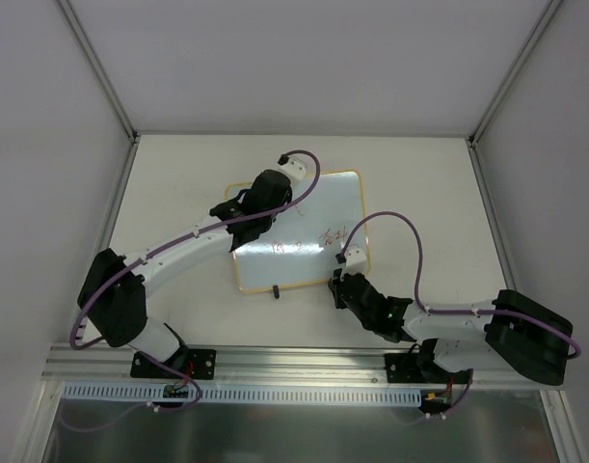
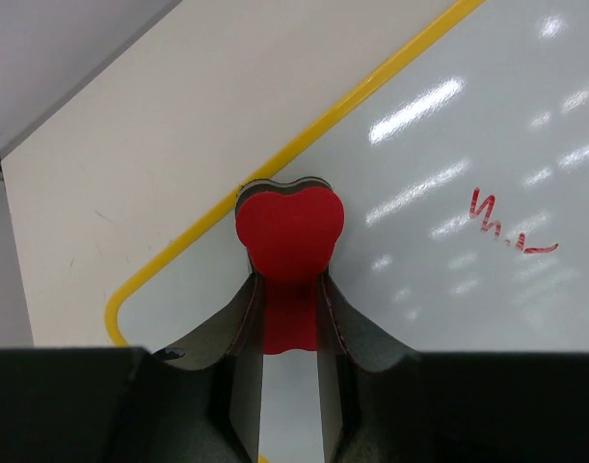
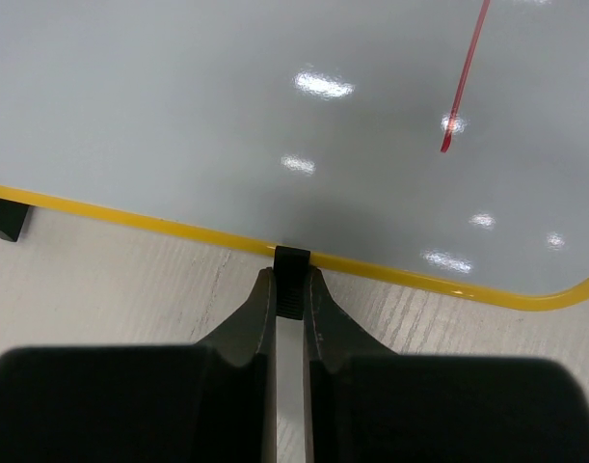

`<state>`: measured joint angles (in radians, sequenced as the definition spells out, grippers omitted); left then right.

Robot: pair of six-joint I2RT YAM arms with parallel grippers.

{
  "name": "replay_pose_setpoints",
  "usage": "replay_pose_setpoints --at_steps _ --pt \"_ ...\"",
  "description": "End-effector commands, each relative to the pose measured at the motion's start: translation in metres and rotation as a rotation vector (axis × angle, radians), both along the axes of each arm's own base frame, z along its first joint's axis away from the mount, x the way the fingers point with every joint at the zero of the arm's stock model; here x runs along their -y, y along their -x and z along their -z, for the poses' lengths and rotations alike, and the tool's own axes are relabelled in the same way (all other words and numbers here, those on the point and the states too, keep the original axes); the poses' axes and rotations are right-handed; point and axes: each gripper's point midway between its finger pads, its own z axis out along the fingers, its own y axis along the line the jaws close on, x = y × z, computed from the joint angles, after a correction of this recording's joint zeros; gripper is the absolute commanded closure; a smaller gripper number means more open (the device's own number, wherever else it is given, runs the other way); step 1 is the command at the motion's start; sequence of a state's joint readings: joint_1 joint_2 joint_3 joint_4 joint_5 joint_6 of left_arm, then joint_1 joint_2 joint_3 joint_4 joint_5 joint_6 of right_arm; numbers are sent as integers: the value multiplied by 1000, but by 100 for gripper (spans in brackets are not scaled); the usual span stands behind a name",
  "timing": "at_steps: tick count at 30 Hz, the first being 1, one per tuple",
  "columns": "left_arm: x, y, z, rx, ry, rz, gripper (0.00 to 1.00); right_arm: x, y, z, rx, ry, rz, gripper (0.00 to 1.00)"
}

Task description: Erase the whiteboard

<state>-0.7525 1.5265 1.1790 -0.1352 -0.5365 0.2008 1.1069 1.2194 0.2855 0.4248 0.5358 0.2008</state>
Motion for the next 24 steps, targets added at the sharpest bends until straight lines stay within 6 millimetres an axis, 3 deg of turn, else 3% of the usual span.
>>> replay_pose_setpoints --at_steps 1,11,20,24 --pt "-25 11 13 -38 -31 -51 100 7 4 7 -3 29 -2 100" --pt "-1 36 45 -131 -36 39 100 8 3 7 -5 32 0 100" --pt "40 12 25 -99 -54 124 100 7 3 5 -6 28 0 100" --pt "64 13 28 -103 -62 178 100 7 3 4 -4 23 2 100"
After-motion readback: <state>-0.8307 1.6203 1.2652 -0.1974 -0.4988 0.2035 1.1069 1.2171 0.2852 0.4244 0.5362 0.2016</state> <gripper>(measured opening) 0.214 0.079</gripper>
